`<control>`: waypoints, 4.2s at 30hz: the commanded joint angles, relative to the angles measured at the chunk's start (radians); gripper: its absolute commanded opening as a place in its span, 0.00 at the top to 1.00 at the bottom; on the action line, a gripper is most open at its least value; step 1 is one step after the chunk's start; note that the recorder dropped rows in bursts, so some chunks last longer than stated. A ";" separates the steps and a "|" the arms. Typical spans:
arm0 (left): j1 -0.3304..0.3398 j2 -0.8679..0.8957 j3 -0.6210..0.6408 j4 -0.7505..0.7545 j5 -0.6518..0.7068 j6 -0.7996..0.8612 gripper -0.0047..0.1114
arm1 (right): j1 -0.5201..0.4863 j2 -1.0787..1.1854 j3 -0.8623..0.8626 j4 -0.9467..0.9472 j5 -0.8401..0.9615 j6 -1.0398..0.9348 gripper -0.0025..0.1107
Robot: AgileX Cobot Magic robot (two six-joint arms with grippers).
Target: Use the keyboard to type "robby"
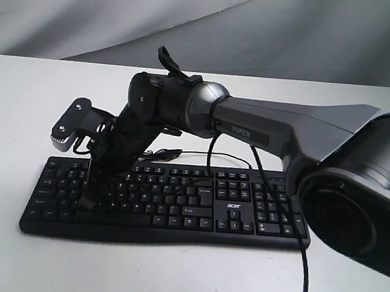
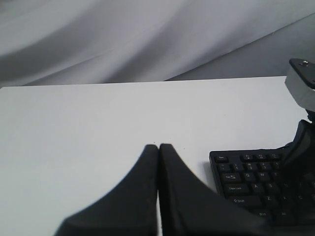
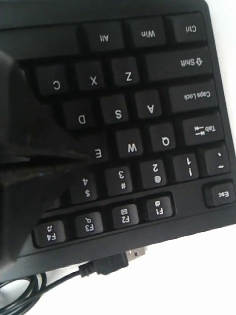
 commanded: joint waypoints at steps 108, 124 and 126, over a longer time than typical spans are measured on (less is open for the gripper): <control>0.002 -0.003 0.004 -0.008 -0.005 -0.004 0.96 | 0.038 -0.209 0.357 -0.020 -0.193 0.062 0.98; 0.002 -0.003 0.004 -0.008 -0.005 -0.004 0.96 | 0.038 -0.198 0.357 -0.017 -0.187 0.062 0.98; 0.002 -0.003 0.004 -0.008 -0.005 -0.004 0.96 | 0.038 -0.197 0.357 -0.017 -0.185 0.062 0.98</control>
